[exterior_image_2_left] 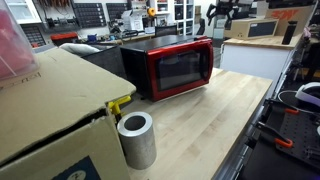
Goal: Open the microwave door
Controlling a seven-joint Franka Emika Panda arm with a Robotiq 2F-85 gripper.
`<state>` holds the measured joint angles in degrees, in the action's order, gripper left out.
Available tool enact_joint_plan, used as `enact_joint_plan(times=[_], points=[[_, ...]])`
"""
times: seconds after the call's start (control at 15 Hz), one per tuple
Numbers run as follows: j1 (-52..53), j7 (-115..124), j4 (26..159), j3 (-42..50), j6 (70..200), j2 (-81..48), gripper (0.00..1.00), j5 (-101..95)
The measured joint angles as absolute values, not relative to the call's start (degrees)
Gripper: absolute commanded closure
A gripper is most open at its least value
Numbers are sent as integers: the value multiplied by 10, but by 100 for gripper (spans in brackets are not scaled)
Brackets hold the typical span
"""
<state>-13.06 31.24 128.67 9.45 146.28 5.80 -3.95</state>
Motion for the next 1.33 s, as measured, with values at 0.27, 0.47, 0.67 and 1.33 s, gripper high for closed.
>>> enact_joint_plan(times=[0.27,0.47,0.67,1.33], points=[[-129,367,1138,94,1350,41,0,-10],[-116,387,1036,88,1285,-8,0,7],[-99,387,947,80,1238,-91,0,39],[-88,274,846,57,1013,-217,0,134]])
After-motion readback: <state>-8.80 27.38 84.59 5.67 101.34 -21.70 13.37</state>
